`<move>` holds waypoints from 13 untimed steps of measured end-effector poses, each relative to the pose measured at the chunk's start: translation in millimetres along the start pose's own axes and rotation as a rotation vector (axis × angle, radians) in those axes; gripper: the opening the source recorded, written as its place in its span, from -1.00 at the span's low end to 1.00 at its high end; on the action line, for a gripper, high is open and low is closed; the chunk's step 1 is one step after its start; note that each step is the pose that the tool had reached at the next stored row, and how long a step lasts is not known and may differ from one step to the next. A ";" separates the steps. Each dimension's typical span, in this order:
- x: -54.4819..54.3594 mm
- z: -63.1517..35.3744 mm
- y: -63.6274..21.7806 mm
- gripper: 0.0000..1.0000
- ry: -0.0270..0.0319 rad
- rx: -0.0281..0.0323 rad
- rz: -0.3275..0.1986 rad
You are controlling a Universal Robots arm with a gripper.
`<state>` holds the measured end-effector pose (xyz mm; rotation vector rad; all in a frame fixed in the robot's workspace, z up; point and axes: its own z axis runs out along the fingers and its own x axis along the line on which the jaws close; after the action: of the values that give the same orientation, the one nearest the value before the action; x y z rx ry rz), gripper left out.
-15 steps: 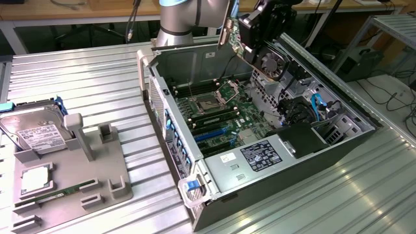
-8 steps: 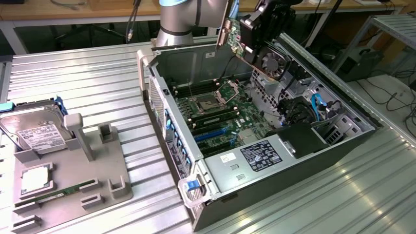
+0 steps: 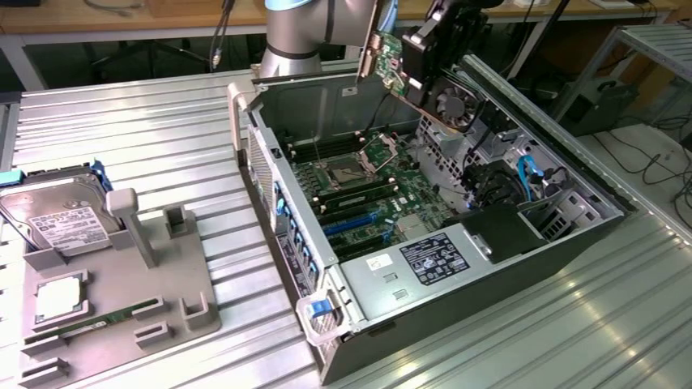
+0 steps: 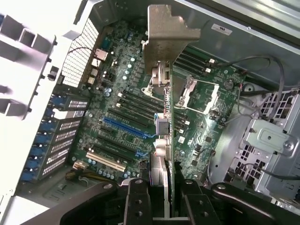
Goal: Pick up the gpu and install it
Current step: 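Insert the gpu into the slot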
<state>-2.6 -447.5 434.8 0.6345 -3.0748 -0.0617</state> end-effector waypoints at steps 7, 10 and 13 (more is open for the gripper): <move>0.0 0.0 0.0 -0.43 0.0027 -0.0004 -0.069; 0.0 0.0 0.0 -0.43 0.0037 -0.0005 -0.096; 0.0 0.0 0.0 -0.43 0.0047 -0.0007 -0.121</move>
<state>-2.5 -447.6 434.8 0.8186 -3.0285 -0.0613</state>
